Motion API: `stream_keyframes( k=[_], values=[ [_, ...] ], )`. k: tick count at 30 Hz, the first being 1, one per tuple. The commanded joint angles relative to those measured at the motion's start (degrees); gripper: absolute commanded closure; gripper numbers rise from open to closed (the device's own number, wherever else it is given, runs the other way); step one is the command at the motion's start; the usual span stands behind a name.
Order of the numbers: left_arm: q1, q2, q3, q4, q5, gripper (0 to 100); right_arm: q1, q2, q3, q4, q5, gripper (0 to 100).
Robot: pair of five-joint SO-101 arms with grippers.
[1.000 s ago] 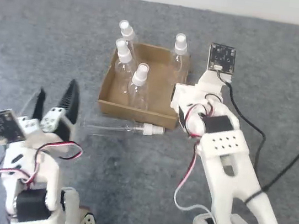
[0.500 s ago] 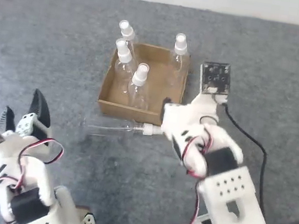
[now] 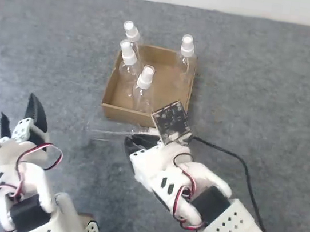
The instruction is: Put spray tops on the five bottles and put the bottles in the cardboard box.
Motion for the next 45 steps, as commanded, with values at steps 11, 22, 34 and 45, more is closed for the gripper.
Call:
stream_keyframes(
  k=[11,22,34,45],
  values=[
    [-1.5,-1.0,-0.5,-0.8,0.9,75,-1.4,23.8,1.1,-36.8,-1.7,99.2],
    [-1.2,-1.0,-0.4,-0.8,0.9,75,-1.4,44.9,-10.3,-41.9,-2.5,99.2],
    [-1.1,-1.0,-0.3,-0.8,0.9,75,-1.4,55.5,-17.6,-41.9,-2.5,99.2],
    [-1.1,-1.0,-0.3,-0.8,0.9,75,-0.9,62.7,-21.3,-41.9,-2.5,99.2]
  ],
)
